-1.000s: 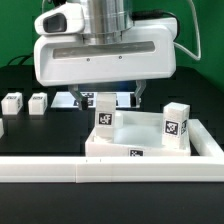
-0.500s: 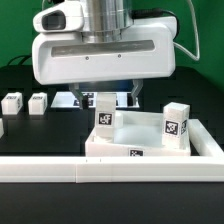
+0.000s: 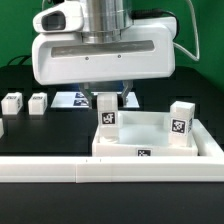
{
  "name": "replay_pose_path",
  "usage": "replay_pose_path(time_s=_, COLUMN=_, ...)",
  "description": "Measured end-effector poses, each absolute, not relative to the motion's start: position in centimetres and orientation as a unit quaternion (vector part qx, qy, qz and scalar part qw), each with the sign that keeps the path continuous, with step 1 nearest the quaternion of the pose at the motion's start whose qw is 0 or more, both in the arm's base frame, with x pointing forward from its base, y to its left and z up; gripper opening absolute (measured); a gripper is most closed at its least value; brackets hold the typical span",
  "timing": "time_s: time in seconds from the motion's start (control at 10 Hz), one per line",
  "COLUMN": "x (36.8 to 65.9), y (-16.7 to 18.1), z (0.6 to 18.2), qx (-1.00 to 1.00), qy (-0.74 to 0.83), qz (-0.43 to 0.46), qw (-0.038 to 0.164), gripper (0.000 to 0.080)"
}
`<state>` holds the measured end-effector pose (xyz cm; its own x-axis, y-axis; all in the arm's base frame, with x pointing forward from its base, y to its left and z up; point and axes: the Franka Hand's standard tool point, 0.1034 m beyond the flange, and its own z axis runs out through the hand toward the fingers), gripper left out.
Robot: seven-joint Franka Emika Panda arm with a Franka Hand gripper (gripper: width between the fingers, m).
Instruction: Assemble square table
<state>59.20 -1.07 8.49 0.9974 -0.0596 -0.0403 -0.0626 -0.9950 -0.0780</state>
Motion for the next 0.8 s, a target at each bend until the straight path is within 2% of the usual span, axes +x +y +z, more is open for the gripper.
replay_pose_path(time_s=0.4, x=59.19, y=-1.05, z=8.47, qx=-0.998, qy=0.054, qz=0.020, qw=0.040, gripper=0.0293)
replay_pose_path(time_s=0.8, x=59.47, y=-0.84, z=8.25, qx=-0.974, qy=0.225, qz=-0.007, qw=0.038, gripper=0.0293)
